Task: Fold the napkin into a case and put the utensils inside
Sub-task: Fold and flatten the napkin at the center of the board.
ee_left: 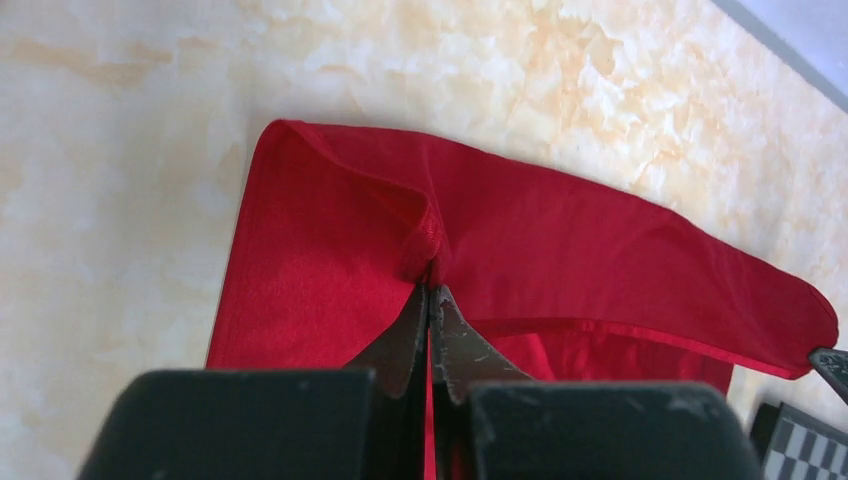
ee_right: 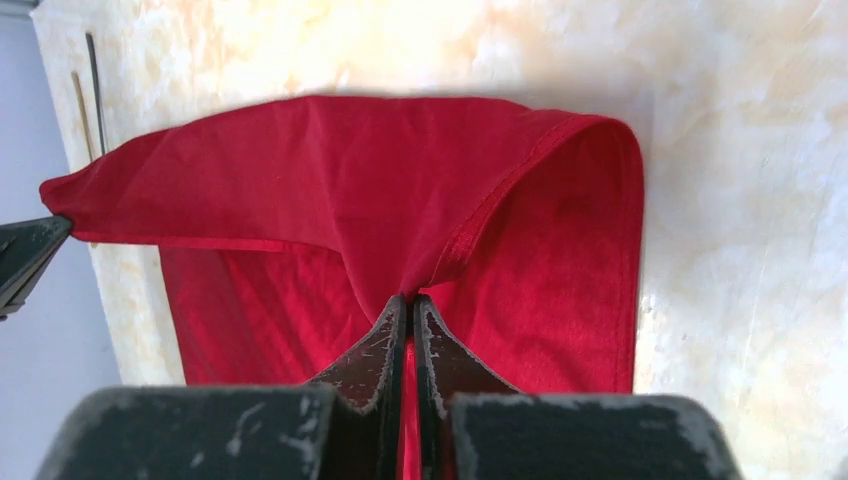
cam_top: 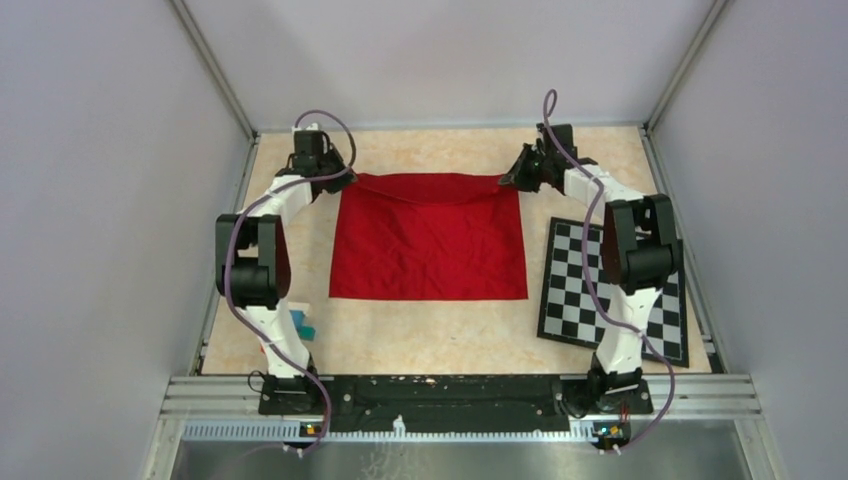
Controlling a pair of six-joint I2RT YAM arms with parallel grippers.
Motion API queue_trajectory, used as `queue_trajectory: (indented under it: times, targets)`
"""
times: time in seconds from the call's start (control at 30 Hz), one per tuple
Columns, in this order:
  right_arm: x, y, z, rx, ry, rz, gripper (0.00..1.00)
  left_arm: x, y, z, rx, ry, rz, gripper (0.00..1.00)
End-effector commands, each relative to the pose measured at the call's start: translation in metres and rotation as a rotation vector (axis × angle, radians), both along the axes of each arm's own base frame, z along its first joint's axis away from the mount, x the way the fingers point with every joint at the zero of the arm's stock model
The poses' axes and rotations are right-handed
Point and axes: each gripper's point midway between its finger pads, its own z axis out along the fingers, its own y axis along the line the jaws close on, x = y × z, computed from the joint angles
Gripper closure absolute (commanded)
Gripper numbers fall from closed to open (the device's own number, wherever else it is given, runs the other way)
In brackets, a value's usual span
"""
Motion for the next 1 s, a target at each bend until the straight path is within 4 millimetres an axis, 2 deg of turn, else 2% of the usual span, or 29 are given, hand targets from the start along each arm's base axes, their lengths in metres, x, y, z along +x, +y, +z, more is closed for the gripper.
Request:
queue_trajectory:
  times: [0.0,0.1,0.3,0.4,0.5,0.63,0.83,0.97]
  targets:
    - [-0.029,0.007,0.050,0.042,-0.035,0.087,1.00,-0.032,0.002,0.036,-0.014,0.028,-0.023,1.00]
    - [-0.069,0.002,0.040,0.025,0.044,0.118,1.00,-0.074,0.010,0.015,0.000,0.188,-0.007,1.00]
    - [-0.134,-0.003,0.034,0.041,0.083,0.155,1.00,-0.154,-0.001,-0.029,-0.047,0.428,-0.118,1.00]
    - [-0.159,-0.005,0.024,0.027,0.111,0.176,1.00,-0.182,-0.003,-0.035,-0.057,0.455,-0.133,1.00]
    - [-0.185,-0.004,0.008,0.015,0.153,0.208,1.00,-0.201,0.007,-0.036,-0.006,0.456,-0.095,1.00]
    - [-0.212,-0.006,-0.008,0.004,0.178,0.221,1.00,-0.215,0.023,-0.040,0.069,0.468,-0.047,1.00]
    - [-0.230,-0.010,-0.018,-0.004,0.198,0.231,1.00,-0.233,0.025,-0.054,0.086,0.527,-0.049,1.00]
    - [-0.238,-0.011,-0.020,-0.011,0.201,0.232,1.00,-0.241,0.029,-0.055,0.097,0.536,-0.027,1.00]
